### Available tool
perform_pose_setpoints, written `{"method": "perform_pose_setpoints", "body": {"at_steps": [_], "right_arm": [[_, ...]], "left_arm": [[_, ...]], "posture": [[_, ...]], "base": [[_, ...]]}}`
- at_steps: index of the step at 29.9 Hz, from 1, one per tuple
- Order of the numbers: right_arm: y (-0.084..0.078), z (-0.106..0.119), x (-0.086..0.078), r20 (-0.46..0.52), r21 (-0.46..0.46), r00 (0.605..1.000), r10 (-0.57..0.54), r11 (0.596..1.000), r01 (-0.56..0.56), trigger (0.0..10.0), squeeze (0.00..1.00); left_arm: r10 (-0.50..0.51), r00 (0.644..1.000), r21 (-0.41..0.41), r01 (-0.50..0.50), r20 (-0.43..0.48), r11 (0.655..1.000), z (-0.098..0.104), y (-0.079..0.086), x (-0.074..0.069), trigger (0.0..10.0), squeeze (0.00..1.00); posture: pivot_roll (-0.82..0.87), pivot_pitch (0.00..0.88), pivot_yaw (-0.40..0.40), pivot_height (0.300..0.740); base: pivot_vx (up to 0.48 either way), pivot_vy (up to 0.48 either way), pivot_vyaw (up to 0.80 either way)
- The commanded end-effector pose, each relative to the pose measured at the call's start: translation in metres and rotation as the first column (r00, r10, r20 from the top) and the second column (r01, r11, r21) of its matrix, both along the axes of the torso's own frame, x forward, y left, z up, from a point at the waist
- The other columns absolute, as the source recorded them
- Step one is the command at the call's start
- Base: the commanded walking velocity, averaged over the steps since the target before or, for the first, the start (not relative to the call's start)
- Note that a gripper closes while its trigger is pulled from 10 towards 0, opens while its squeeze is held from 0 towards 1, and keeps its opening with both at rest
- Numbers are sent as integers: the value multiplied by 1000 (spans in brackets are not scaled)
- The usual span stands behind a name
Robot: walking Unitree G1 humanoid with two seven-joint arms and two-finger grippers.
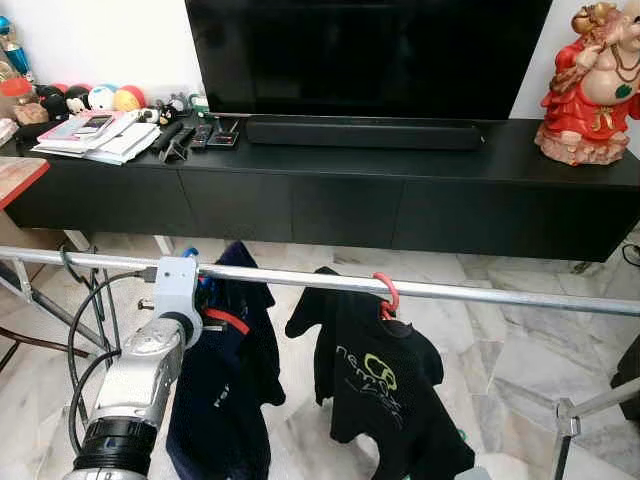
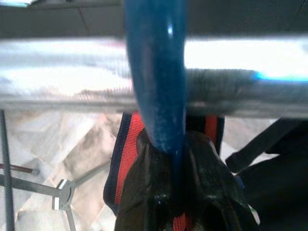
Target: Hang hanger
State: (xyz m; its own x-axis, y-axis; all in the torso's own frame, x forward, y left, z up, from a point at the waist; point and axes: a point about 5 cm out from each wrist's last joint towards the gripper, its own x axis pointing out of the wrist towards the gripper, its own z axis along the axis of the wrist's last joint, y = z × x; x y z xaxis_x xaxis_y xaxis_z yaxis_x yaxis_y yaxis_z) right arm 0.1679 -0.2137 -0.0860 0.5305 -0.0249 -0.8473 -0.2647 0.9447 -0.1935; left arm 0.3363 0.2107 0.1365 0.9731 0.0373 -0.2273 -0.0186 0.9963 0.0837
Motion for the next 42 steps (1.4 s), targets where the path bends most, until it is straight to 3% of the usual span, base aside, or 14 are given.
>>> {"method": "perform_pose_setpoints", "body": {"at_steps": [1, 12, 19, 28, 29, 30, 31, 32, 42], "right_arm": [[-1, -2, -5, -17, -2, 1000, 1, 1000, -1, 10000, 0], [0, -2, -6, -17, 0, 1000, -1, 1000, 1, 10000, 0], [0, -3, -6, -16, -2, 1000, -7, 1000, 7, 10000, 0], [1, -3, -7, -15, -2, 1000, -14, 1000, 14, 10000, 0], [1, -3, -7, -15, -2, 1000, -16, 1000, 16, 10000, 0], [1, -3, -7, -15, -2, 1000, -16, 1000, 16, 10000, 0], [1, -3, -7, -15, -2, 1000, -17, 1000, 17, 10000, 0], [1, -3, -7, -15, -3, 1000, -18, 1000, 18, 10000, 0], [2, -4, -10, -16, -5, 1000, -22, 1000, 22, 10000, 0]], "left_arm": [[0, 998, 37, -2, 56, 999, 10, 1, -1, 0, 0], [-10, 998, 71, 6, 63, 997, -5, 1, -27, 0, 0], [16, 993, 103, -28, 114, 994, -12, 3, -50, 0, 0], [35, 989, 95, -49, 147, 994, -17, -1, -63, 0, 0], [42, 989, 87, -55, 144, 995, -23, -2, -67, 2157, 0], [42, 989, 87, -55, 144, 995, -23, -2, -67, 2157, 0], [42, 989, 82, -54, 143, 995, -25, -3, -69, 4118, 0], [41, 990, 87, -53, 135, 995, -30, -4, -73, 10000, 0], [51, 993, 79, -60, 107, 995, -47, -8, -81, 10000, 0]], "posture": [[32, 78, 3, 740], [35, 73, 14, 740], [37, 72, 16, 740], [36, 53, 35, 740], [34, 48, 36, 740], [34, 48, 36, 740], [34, 47, 38, 740], [33, 38, 38, 740], [24, 0, 52, 740]], "base": [[0, 0, 0], [0, 0, 0], [0, 0, 0], [0, 0, 0], [0, 0, 0], [0, 0, 0], [0, 0, 0], [0, 0, 0], [0, 0, 0]]}}
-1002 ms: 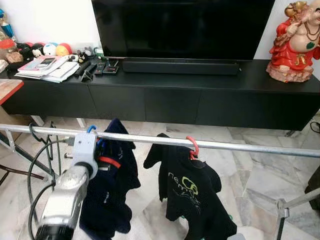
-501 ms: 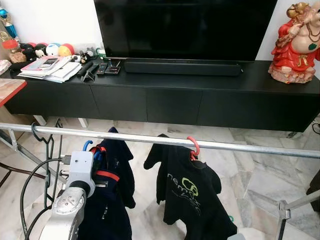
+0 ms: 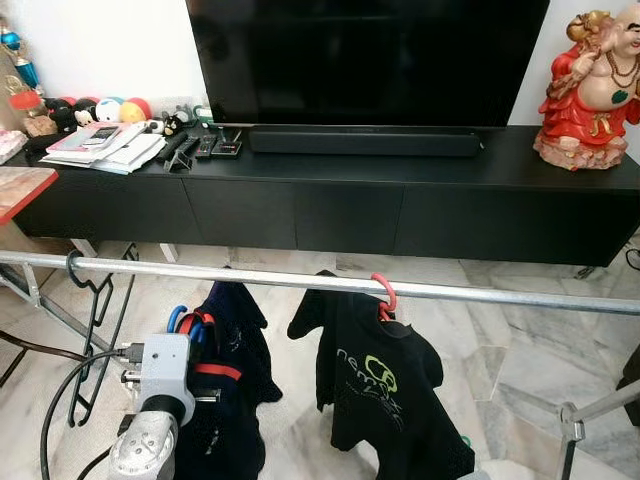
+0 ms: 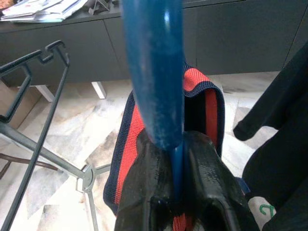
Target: Hang hanger
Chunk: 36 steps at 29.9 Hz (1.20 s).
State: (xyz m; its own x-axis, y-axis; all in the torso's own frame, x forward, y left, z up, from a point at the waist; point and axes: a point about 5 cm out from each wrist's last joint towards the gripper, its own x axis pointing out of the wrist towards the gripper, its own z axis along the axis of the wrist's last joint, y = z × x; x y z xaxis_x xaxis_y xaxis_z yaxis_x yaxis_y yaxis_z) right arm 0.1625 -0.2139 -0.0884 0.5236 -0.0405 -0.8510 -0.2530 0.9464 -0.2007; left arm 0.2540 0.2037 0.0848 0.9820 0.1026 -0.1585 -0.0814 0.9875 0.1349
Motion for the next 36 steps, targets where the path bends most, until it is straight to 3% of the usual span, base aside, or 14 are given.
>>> {"method": "perform_pose_setpoints", "body": {"at_steps": [1, 10, 26, 36], "right_arm": [[2, -2, -4, -9, 5, 1000, -8, 1000, 8, 10000, 0], [3, -4, -7, -15, 8, 1000, -14, 1000, 14, 10000, 0], [2, -2, -3, -5, 4, 1000, -17, 1000, 17, 10000, 0], [1, -1, -1, 0, 7, 1000, -20, 1000, 20, 10000, 0]], "left_arm": [[1, 999, 28, -2, 36, 1000, 4, -1, 1, 10000, 0], [-1, 1000, 42, 0, 17, 999, -8, -8, -9, 10000, 0], [74, 997, 42, -73, -29, 996, -30, 2, -21, 10000, 0], [76, 997, 26, -76, -14, 997, -28, -1, -18, 10000, 0]], "posture": [[24, 0, 52, 740], [19, 0, 64, 740], [30, 24, 49, 740], [33, 36, 47, 740]], "base": [[0, 0, 0], [0, 0, 0], [0, 0, 0], [0, 167, 0]]}}
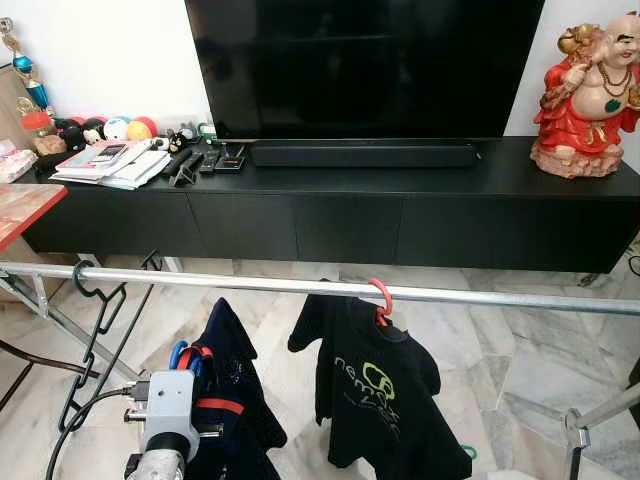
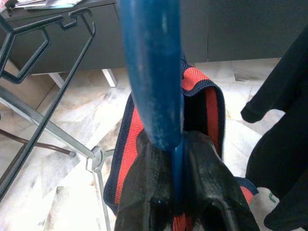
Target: Hang hanger
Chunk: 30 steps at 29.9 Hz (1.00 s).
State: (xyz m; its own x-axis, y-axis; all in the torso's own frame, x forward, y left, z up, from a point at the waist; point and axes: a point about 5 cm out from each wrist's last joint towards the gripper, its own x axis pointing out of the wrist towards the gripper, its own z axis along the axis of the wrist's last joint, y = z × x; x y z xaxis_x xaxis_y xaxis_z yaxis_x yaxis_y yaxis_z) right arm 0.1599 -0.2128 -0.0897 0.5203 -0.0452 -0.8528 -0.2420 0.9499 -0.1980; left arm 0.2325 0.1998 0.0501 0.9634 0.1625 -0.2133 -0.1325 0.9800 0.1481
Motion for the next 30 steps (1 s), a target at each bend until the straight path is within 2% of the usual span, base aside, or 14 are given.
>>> {"method": "perform_pose_setpoints", "body": {"at_steps": [1, 19, 30], "right_arm": [[0, 0, 1, 3, 5, 1000, -8, 1000, 8, 10000, 0], [1, 0, 2, 3, 10, 1000, -9, 1000, 9, 10000, 0], [1, 1, 2, 9, 11, 1000, -26, 1000, 26, 10000, 0]], "left_arm": [[15, 999, 20, -16, 42, 1000, 7, 3, 3, 10000, 0], [-9, 1000, 12, 9, 29, 1000, 6, 0, 6, 10000, 0], [-61, 998, 9, 61, 19, 998, 5, -6, 7, 10000, 0]], "posture": [[33, 36, 47, 740], [35, 39, 49, 740], [35, 40, 50, 740]], "base": [[0, 480, 0], [0, 467, 0], [0, 0, 0]]}}
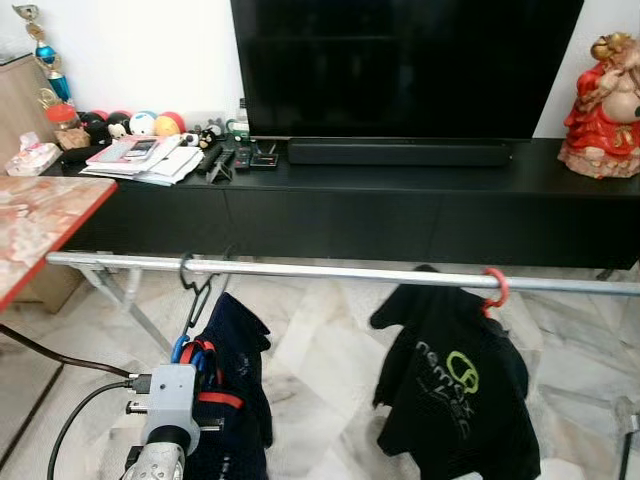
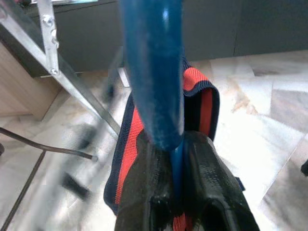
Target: Hang hanger
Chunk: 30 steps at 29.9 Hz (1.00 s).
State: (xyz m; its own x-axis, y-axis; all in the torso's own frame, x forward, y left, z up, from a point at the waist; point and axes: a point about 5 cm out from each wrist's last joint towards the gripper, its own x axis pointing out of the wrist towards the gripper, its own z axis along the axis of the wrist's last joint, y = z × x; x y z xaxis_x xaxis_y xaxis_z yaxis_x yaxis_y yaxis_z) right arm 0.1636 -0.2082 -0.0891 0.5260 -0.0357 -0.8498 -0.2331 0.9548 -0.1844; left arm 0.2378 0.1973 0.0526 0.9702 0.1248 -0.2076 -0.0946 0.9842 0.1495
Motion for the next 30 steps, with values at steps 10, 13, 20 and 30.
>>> {"method": "perform_pose_setpoints", "body": {"at_steps": [10, 13, 20, 30], "right_arm": [[-4, 0, -2, 14, -3, 999, -38, 999, 38, 10000, 0], [-4, 0, -2, 16, -2, 999, -45, 999, 46, 10000, 0], [-4, 0, -2, 14, -5, 999, -34, 999, 35, 10000, 0], [-4, 0, -2, 13, -5, 999, -31, 1000, 31, 10000, 0]], "left_arm": [[-28, 999, 0, 28, 16, 1000, 3, -5, 2, 10000, 0], [-31, 999, -2, 31, 17, 1000, 3, -6, 2, 10000, 0], [-37, 999, -6, 37, 21, 999, 3, -6, 2, 10000, 0], [-43, 999, -9, 44, 29, 999, 5, -8, 4, 10000, 0]], "posture": [[35, 40, 50, 740], [34, 41, 50, 740], [35, 40, 50, 740], [35, 39, 51, 740]], "base": [[0, 0, 0], [0, 0, 0], [0, 0, 0], [-279, 0, 0]]}}
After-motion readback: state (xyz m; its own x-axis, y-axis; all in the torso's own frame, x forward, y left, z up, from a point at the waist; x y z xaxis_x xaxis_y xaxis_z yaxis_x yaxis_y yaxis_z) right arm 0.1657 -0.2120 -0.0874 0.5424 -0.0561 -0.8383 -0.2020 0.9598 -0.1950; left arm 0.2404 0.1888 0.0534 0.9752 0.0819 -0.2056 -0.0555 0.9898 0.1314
